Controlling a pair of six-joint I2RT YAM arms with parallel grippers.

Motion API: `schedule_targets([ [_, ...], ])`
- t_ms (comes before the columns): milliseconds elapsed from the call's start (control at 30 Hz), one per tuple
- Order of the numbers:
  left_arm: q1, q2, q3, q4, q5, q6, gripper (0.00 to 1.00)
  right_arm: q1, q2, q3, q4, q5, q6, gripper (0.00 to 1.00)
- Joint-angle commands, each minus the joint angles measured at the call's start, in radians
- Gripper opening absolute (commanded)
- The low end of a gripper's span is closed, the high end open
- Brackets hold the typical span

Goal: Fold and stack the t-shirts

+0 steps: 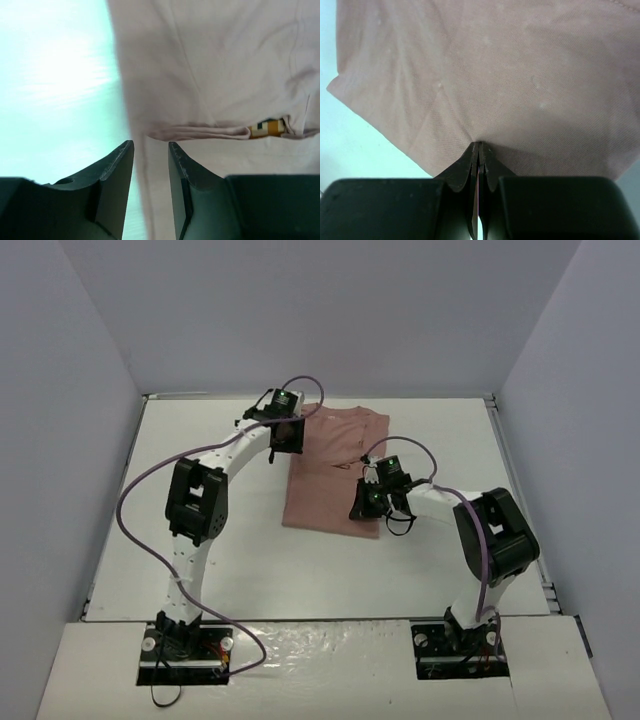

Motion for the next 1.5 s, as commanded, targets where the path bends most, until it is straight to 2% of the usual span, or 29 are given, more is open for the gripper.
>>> schedule_targets([
  [0, 0.021, -0.202, -0.02, -0.039, -0.022, 0.039, 0.31, -0.009, -0.101, 0.102, -0.146, 0.039, -0.044, 0.0],
  [100, 0.006, -0.321, -0.225, -0.038, 0.115, -0.011, 0.31, -0.021, -0.152, 0.16, -0.171, -0.021, -0.034, 0.03],
  [200, -0.029, -0.406, -0.358, -0.034, 0.179, -0.057, 0.31, -0.048, -0.174, 0.169, -0.173, -0.096, -0.014, 0.09],
  [467, -0.077, -0.449, -0.61, 0.101, 0.266, -0.155, 0.31, -0.102, -0.13, 0.044, -0.171, -0.317, -0.045, 0.12],
  [567, -0.074, -0.42, -0.645, 0.121, 0.265, -0.152, 0.3, -0.141, -0.113, -0.025, -0.166, -0.344, -0.091, 0.12],
  [700, -0.067, -0.388, -0.706, 0.137, 0.251, -0.153, 0.23, -0.231, -0.1, -0.17, -0.105, -0.362, -0.119, 0.11],
  [833, -0.054, -0.378, -0.765, 0.165, 0.23, -0.163, 0.2, -0.306, -0.046, -0.226, -0.021, -0.354, -0.12, 0.1],
  [1000, -0.036, -0.387, -0.853, 0.173, 0.227, -0.196, 0.15, -0.303, -0.023, -0.236, -0.007, -0.302, -0.091, 0.06],
  [1233, -0.039, -0.619, -1.044, 0.149, 0.228, -0.282, 0.14, -0.243, -0.233, -0.259, -0.05, -0.264, -0.018, 0.07],
  [1400, -0.039, -0.725, -0.996, 0.066, 0.163, -0.261, 0.15, -0.183, -0.357, -0.154, -0.142, -0.195, 0.006, 0.1],
  [1467, -0.029, -0.714, -0.906, 0.034, 0.166, -0.235, 0.21, -0.189, -0.348, -0.079, -0.146, -0.204, 0.007, 0.14],
])
